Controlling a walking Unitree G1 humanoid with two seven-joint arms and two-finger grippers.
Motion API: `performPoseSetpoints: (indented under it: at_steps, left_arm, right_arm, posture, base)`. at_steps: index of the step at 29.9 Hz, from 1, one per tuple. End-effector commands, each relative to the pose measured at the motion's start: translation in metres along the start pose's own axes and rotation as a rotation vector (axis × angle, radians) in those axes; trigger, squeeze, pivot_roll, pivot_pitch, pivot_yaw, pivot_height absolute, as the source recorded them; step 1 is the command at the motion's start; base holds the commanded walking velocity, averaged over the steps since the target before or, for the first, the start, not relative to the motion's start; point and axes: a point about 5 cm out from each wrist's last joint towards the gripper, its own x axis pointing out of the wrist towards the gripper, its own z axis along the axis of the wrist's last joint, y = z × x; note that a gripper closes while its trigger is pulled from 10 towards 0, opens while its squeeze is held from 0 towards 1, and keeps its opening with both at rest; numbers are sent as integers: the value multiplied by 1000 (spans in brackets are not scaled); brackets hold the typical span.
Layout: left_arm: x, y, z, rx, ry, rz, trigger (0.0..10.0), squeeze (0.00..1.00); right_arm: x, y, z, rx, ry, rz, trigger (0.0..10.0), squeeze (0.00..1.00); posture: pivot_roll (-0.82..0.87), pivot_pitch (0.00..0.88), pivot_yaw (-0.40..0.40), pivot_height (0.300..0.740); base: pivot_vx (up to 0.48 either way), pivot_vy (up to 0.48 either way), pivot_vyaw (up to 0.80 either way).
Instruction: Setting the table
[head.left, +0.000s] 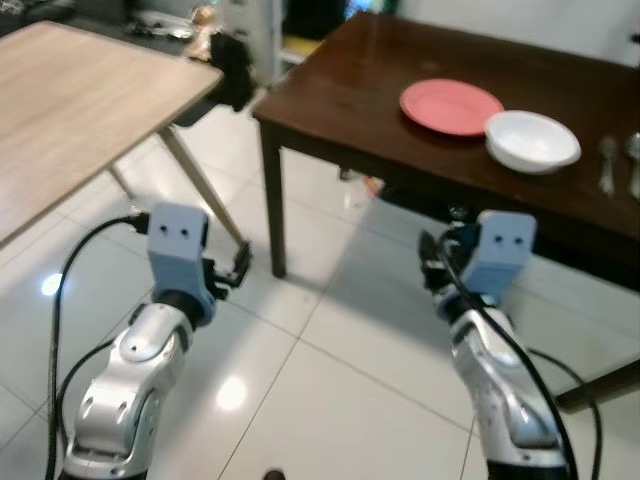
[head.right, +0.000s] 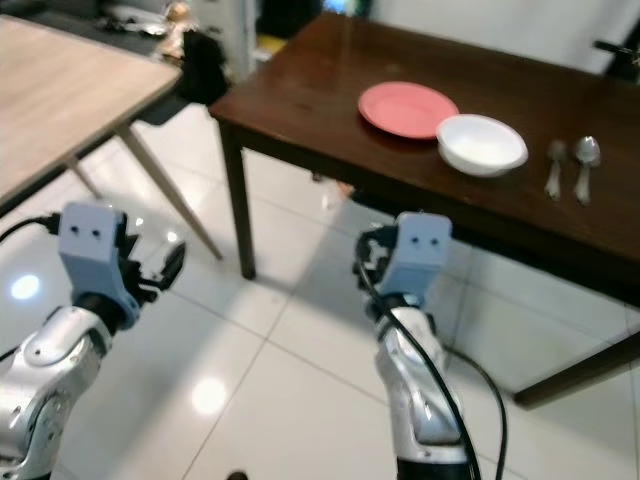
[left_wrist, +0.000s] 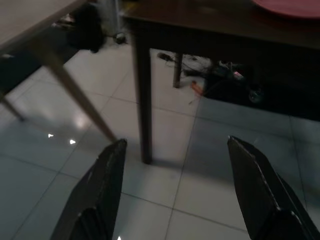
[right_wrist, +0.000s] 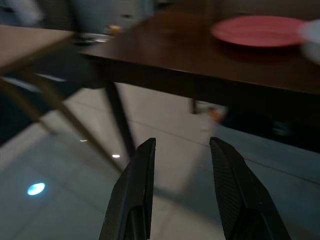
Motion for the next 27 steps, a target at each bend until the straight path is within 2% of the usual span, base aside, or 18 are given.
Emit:
performPoseSetpoints:
  at_steps: [1,27]
  left_arm:
    - [-2,0,-6,1,26,10,10000,0]
    - [0,7,-8,13,34,70,10000,0]
  right_arm:
    - [-3,-1,-6,-3,27,1,10000,0]
    - [-3,0,-7,0,32,9,10000,0]
  posture:
    - [86,188,47,740]
    - [84,186,45,740]
  base:
    - [0,0,800]
    - [0,0,800]
